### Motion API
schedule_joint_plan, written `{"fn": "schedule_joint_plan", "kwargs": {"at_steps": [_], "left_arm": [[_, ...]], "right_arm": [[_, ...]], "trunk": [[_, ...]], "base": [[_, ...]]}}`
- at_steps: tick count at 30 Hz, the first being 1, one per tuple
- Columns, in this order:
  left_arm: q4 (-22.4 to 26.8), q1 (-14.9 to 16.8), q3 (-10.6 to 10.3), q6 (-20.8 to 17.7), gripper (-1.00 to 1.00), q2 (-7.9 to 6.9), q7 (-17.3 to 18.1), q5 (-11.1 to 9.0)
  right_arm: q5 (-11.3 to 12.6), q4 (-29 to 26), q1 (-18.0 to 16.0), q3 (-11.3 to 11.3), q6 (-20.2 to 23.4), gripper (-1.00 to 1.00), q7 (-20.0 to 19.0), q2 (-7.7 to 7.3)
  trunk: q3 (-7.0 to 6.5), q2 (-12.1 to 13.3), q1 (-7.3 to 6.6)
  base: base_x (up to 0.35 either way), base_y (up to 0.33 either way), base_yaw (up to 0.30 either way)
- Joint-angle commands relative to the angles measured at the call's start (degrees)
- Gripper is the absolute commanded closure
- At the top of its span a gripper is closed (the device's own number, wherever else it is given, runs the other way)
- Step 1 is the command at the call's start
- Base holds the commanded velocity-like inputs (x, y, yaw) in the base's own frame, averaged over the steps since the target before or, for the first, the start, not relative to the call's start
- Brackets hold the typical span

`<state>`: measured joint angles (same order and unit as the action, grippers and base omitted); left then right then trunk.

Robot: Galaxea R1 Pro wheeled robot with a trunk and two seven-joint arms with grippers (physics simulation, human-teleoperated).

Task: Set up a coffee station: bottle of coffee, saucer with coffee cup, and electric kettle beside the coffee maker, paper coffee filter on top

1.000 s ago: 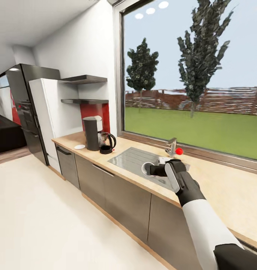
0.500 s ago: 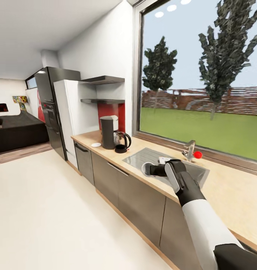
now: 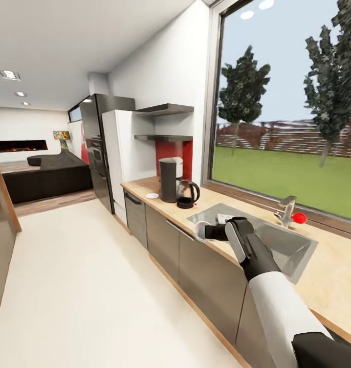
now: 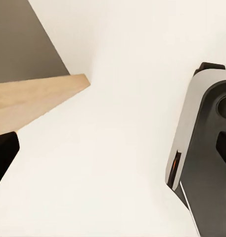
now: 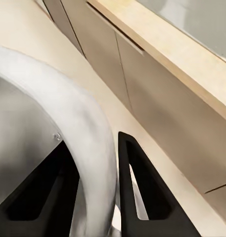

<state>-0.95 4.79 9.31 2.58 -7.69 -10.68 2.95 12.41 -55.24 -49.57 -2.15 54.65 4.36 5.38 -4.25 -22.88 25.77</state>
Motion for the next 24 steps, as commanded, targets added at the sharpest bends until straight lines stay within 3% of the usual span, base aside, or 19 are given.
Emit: {"fn": "schedule_joint_plan", "kwargs": {"at_steps": [1,13,24], "left_arm": [[-0.11,0.04,0.43,0.26,-1.0,0.0,-0.13,0.31],[-0.11,0.04,0.41,0.28,-1.0,0.04,-0.13,0.31],[-0.11,0.04,0.36,0.31,-1.0,0.97,-0.13,0.38]], "right_arm": [[0.6,-0.07,0.0,-0.05,0.19,1.0,0.39,-0.03],[0.6,-0.11,0.0,-0.05,0.17,1.0,0.39,-0.09],[0.6,-0.06,0.0,-0.05,0.16,1.0,0.39,-0.1]], "trunk": [[0.03,-0.04,0.02],[0.03,-0.04,0.02],[0.03,-0.04,0.02]], "base": [[0.0,0.0,0.278],[0.0,0.0,0.278],[0.0,0.0,0.277]]}}
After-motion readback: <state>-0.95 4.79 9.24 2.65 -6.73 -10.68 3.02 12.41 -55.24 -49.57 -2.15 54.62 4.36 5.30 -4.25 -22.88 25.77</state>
